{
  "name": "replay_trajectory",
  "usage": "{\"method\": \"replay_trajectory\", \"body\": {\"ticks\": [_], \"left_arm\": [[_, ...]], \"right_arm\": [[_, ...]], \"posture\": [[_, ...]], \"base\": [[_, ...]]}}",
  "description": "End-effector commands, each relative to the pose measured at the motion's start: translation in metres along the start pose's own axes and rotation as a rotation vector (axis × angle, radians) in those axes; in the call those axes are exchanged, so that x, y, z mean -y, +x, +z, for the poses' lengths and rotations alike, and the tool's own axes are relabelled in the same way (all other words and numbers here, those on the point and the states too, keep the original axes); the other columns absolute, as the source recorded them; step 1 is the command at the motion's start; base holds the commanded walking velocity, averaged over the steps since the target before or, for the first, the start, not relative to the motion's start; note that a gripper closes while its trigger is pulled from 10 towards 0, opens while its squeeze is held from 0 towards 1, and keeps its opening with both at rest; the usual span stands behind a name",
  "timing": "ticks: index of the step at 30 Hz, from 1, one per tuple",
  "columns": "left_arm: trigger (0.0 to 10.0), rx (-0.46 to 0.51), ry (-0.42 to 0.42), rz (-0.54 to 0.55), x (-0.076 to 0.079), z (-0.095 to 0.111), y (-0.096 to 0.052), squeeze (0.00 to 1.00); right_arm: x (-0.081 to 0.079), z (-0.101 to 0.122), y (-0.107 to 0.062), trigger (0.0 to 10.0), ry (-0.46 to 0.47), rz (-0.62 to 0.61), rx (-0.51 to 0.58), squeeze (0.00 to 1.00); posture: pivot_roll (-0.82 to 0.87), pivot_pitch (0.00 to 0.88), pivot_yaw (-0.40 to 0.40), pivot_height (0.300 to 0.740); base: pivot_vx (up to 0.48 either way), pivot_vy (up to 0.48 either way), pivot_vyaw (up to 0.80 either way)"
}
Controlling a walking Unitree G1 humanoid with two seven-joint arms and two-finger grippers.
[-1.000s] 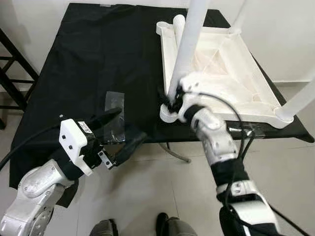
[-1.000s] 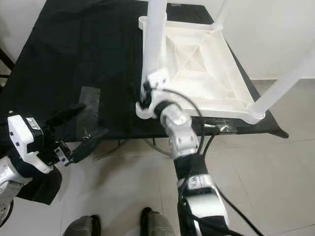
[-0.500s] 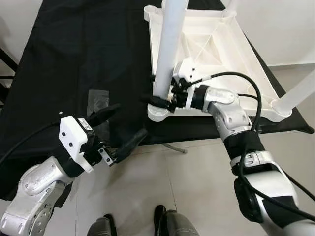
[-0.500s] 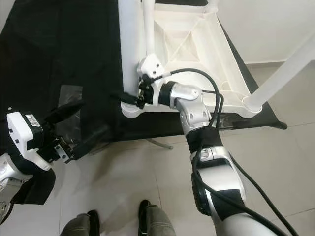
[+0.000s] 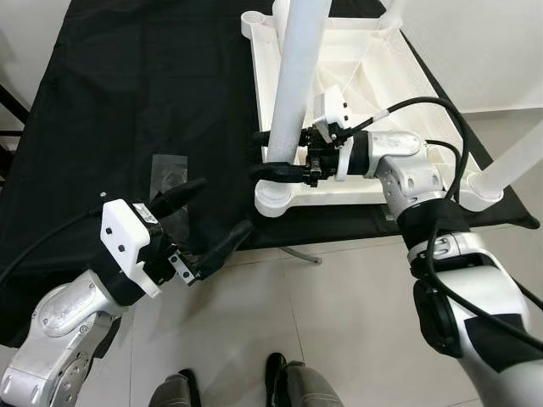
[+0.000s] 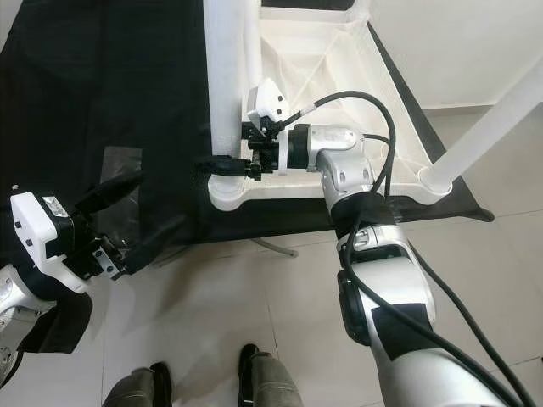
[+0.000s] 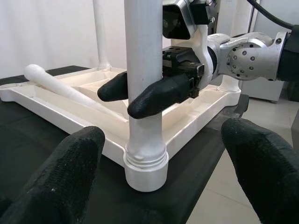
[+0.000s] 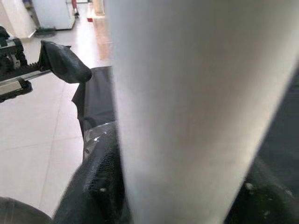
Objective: Building children table
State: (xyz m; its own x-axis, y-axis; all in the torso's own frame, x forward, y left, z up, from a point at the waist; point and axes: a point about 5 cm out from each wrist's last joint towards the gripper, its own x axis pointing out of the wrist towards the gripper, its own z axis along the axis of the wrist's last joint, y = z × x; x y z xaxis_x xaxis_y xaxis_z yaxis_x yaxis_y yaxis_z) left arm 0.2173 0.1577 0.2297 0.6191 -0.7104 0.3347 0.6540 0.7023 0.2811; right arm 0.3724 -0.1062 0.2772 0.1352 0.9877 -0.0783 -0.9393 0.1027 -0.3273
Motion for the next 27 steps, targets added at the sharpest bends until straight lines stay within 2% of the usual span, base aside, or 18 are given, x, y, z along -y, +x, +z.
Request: {"method": "replay_trajectory", "body": {"ticks": [1,4,5,6,8,9,10,12,14,15,17,18,21,23,25,27], "left_arm": [[10.0,-0.016,0.001,-0.013,0.004,0.0,-0.002,0.0],[10.0,-0.017,0.001,-0.013,0.004,0.0,-0.002,0.0],[10.0,-0.018,0.001,-0.012,0.004,-0.001,-0.002,0.0],[10.0,-0.023,0.0,-0.011,0.004,-0.002,-0.003,0.0],[10.0,-0.024,0.0,-0.011,0.004,-0.002,-0.003,0.0],[10.0,-0.025,-0.001,-0.011,0.004,-0.002,-0.003,0.0],[10.0,-0.025,-0.003,-0.015,0.005,-0.003,-0.003,0.0],[10.0,-0.025,-0.003,-0.015,0.005,-0.003,-0.003,0.0],[10.0,-0.027,-0.006,-0.023,0.006,-0.003,-0.003,0.0],[10.0,-0.029,-0.006,-0.026,0.006,-0.003,-0.004,0.0],[10.0,-0.032,-0.006,-0.028,0.006,-0.003,-0.004,0.0],[10.0,-0.032,-0.006,-0.028,0.005,-0.003,-0.004,0.0],[10.0,-0.032,-0.005,-0.028,0.005,-0.003,-0.004,0.0],[10.0,-0.03,-0.004,-0.028,0.004,-0.002,-0.003,0.0],[10.0,-0.03,-0.004,-0.03,0.003,-0.003,-0.003,0.0],[10.0,-0.03,-0.004,-0.031,0.003,-0.003,-0.002,0.0]], "right_arm": [[-0.004,-0.006,0.004,0.0,0.004,0.024,0.012,0.0],[-0.005,-0.008,0.001,0.0,0.009,0.015,0.015,0.0],[-0.007,-0.012,-0.003,0.0,0.016,0.009,0.016,0.0],[-0.011,-0.023,-0.014,0.0,0.032,-0.034,0.002,0.0],[-0.013,-0.028,-0.017,0.0,0.036,-0.059,-0.004,0.0],[-0.014,-0.034,-0.02,0.0,0.043,-0.125,-0.012,0.0],[-0.016,-0.045,-0.021,0.0,0.072,-0.24,-0.025,0.0],[-0.016,-0.045,-0.021,0.0,0.072,-0.24,-0.025,0.0],[-0.021,-0.065,-0.021,0.0,0.127,-0.451,-0.05,0.0],[-0.026,-0.081,-0.019,0.0,0.164,-0.652,-0.092,0.0],[-0.04,-0.103,-0.021,0.0,0.216,-0.941,-0.17,0.0],[-0.047,-0.109,-0.023,0.0,0.236,-1.029,-0.199,0.0],[-0.054,-0.112,-0.019,0.0,0.268,-1.054,-0.191,0.0],[-0.06,-0.109,-0.006,0.0,0.307,-1.07,-0.151,0.0],[-0.053,-0.101,0.005,0.0,0.308,-1.069,-0.121,0.0],[-0.049,-0.096,0.009,0.0,0.299,-1.068,-0.111,0.0]], "posture": [[0.07,0.263,-0.113,0.74],[0.08,0.26,-0.115,0.74],[0.08,0.261,-0.116,0.74],[0.08,0.257,-0.113,0.74],[0.08,0.256,-0.113,0.74],[0.07,0.258,-0.116,0.74],[0.07,0.26,-0.115,0.74],[0.07,0.26,-0.115,0.74],[0.07,0.259,-0.115,0.74],[0.07,0.26,-0.114,0.74],[0.08,0.265,-0.109,0.74],[0.08,0.265,-0.109,0.74],[0.08,0.265,-0.108,0.74],[0.07,0.256,-0.103,0.74],[0.07,0.256,-0.1,0.74],[0.07,0.255,-0.1,0.74]], "base": [[0.0,0.0,0.0],[0.0,0.0,0.0],[0.0,0.0,0.0],[0.0,0.0,0.0],[0.0,0.0,0.0],[0.0,0.0,0.0],[0.0,0.0,0.0],[0.0,0.0,0.0],[0.0,0.0,0.0],[0.0,0.0,0.0],[0.0,0.0,0.0],[0.0,0.0,0.0],[0.0,0.0,0.0],[0.0,0.0,0.0],[0.0,0.0,0.0],[0.0,0.0,0.0]]}}
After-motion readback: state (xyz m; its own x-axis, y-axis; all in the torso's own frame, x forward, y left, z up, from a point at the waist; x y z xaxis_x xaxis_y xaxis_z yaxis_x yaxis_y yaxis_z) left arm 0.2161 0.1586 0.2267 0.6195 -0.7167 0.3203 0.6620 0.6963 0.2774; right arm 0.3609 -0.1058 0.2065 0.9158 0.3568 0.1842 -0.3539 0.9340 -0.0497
